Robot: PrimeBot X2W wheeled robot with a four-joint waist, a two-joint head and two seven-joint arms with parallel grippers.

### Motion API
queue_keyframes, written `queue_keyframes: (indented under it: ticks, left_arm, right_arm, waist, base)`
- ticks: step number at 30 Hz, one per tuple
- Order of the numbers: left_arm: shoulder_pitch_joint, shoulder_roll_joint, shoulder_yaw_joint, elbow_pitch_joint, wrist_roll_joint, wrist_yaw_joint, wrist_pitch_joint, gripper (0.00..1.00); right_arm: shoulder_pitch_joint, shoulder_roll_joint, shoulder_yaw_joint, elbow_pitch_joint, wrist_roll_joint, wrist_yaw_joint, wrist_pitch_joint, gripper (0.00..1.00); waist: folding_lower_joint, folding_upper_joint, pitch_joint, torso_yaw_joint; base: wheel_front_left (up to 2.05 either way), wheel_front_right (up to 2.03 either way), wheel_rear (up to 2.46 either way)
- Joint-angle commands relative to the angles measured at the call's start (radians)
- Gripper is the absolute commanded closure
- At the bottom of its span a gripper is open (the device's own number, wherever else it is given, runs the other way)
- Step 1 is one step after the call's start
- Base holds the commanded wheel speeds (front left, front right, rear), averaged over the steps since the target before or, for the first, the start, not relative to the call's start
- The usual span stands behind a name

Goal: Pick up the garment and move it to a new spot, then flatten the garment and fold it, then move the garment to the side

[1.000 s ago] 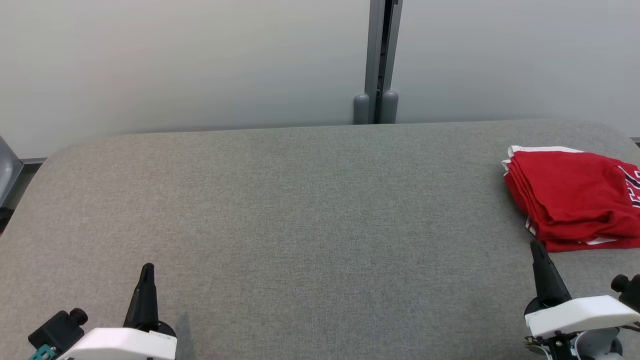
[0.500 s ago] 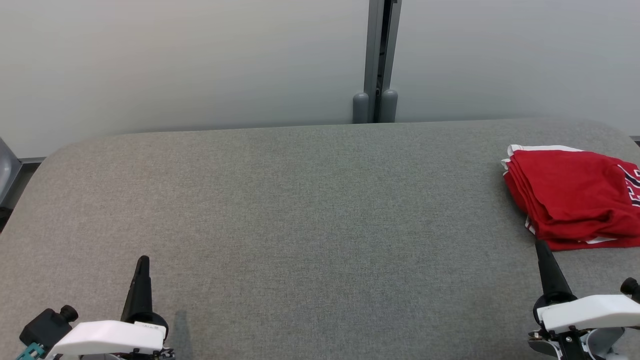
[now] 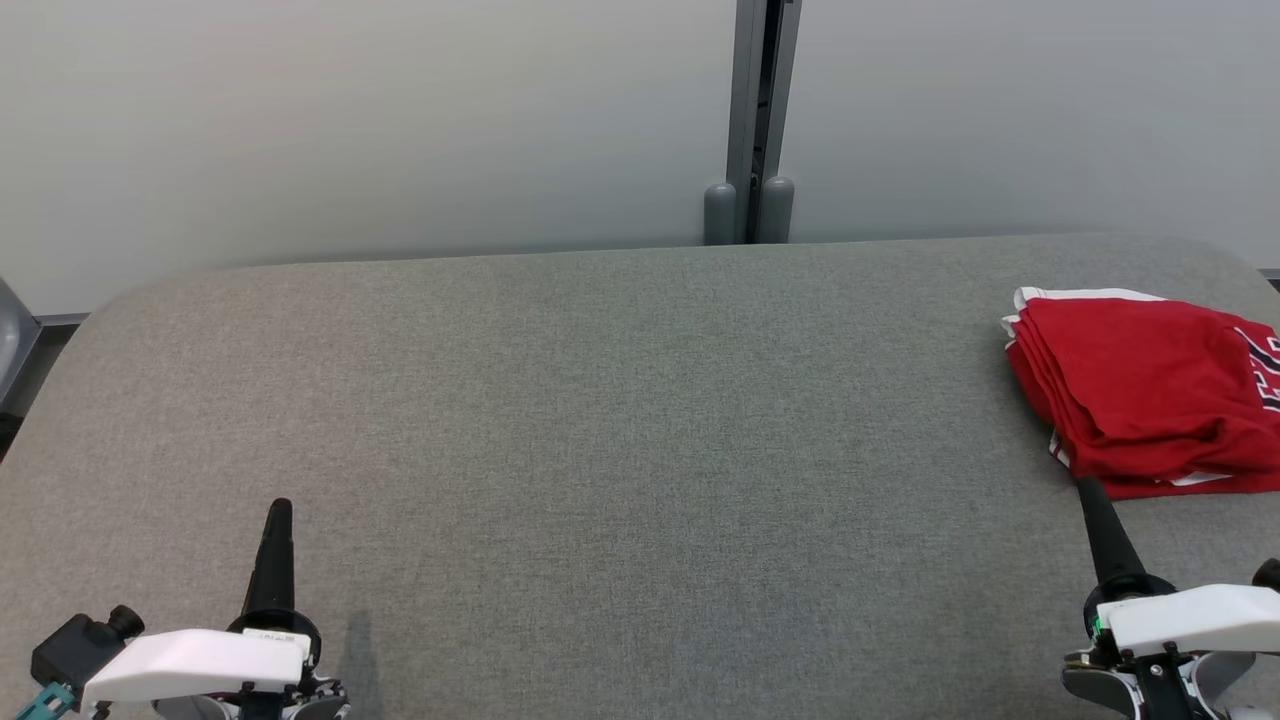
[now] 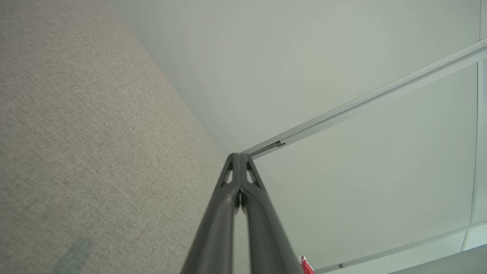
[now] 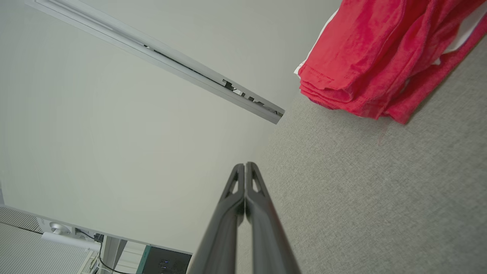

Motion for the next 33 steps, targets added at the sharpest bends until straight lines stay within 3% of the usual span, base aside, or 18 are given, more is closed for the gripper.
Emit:
queue_keyframes:
  ticks: [1, 33]
  left_arm:
    - [-0.028, 0.006, 0.007, -0.013, -0.031, -0.008, 0.008, 1.0]
    - [-0.052, 0.008, 0.026, -0.02, -0.295, -0.015, 0.08, 1.0]
  right_arm:
    - [-0.021, -0.003, -0.007, -0.012, 0.032, 0.0, 0.008, 1.0]
    - [-0.027, 0.005, -0.044, -0.013, 0.291, 0.0, 0.075, 1.0]
  waist:
    - [-0.0001, 0.0, 0.0, 0.0]
    - [-0.0001, 0.0, 0.007, -0.005]
  base:
    - [0.0, 0.0, 0.0]
    - [0.0, 0.0, 0.0]
